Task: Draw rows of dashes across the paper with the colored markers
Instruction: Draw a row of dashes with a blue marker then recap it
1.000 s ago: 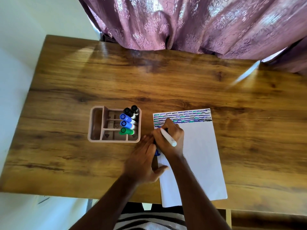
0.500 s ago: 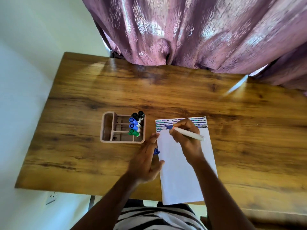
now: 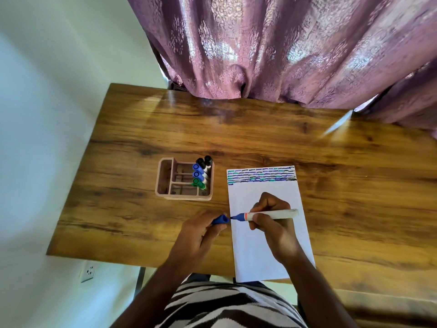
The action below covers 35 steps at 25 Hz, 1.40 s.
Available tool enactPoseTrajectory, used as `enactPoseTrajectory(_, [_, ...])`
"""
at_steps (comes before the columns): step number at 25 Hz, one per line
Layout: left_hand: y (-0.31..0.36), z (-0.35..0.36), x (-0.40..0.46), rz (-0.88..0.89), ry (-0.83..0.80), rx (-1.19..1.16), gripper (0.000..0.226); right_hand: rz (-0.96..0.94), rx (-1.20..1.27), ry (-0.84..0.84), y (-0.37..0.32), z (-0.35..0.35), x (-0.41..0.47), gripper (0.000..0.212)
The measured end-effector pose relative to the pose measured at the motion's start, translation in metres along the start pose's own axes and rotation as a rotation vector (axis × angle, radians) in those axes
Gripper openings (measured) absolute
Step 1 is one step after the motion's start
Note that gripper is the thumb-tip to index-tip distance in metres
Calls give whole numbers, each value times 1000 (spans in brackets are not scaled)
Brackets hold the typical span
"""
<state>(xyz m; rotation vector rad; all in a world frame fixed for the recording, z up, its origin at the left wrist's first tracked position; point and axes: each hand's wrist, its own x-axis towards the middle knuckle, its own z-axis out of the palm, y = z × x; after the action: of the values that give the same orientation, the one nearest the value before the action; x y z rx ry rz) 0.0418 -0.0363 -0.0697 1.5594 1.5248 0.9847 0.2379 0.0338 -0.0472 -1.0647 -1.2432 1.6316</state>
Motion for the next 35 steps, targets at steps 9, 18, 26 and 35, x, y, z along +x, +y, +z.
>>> enactPoseTrajectory(9, [14,-7,0,62,-27,18,19,12,-97,-119,-9,10,1,7])
enactPoseTrajectory(18, [27,-29,1,-294,226,-870,16,153,224,-258,-10,39,9,19])
enactPoseTrajectory(26, [8,-64,-8,-304,265,-885,29,158,252,-286,-4,85,16,23])
enactPoseTrajectory(35, [-20,-113,-10,-322,790,-910,28,127,88,-147,-2,101,28,35])
